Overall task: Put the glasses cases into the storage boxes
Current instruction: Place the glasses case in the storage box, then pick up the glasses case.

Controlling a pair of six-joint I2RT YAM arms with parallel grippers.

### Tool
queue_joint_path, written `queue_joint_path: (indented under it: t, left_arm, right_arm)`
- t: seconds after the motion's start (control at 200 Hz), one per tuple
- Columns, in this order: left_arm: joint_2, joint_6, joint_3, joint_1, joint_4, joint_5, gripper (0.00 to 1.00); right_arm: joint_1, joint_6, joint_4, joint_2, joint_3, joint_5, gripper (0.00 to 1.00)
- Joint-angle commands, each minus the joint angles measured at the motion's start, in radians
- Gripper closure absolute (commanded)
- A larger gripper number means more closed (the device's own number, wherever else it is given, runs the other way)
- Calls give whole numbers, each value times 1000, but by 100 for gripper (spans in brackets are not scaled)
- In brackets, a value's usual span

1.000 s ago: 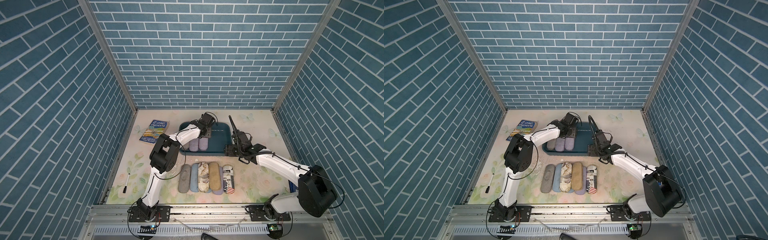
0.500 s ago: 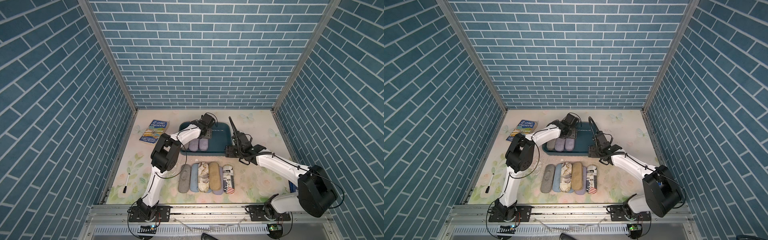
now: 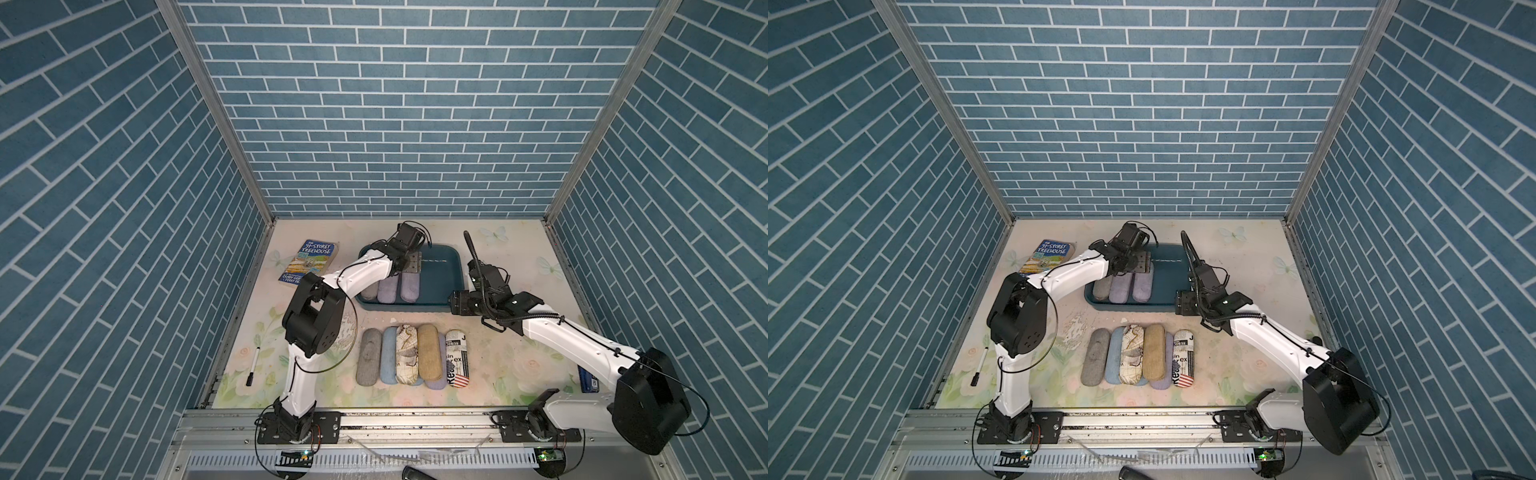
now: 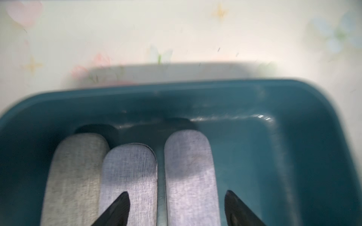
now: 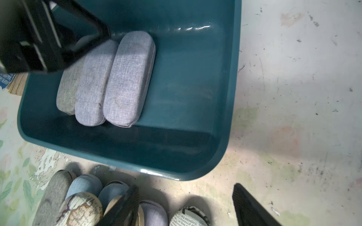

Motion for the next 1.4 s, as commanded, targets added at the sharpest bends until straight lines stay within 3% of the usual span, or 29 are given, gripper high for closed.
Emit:
queue_joint_path:
  t: [0.0,0.24,0.485,1.205,1.395]
  left_arm:
    - [-76,-4,-69,10,47,12,22]
    - [-234,-23,-224,24,109,7,22]
    - [-305,-25,-303,47,121,-3,22]
    - [-349,-34,-369,64,161,20,22]
    - [-353,-33,-373,69,163,21,22]
  right_arm:
    - [48,27,-55,-15,-17,-32,24]
    - [170,78,-48,-13,-42,-105,24]
    - [253,92,-88,17,-14,-85,25]
    - [318,140,-105,170,28,-164,28]
    - [325,137,-108,200,42,-180,34]
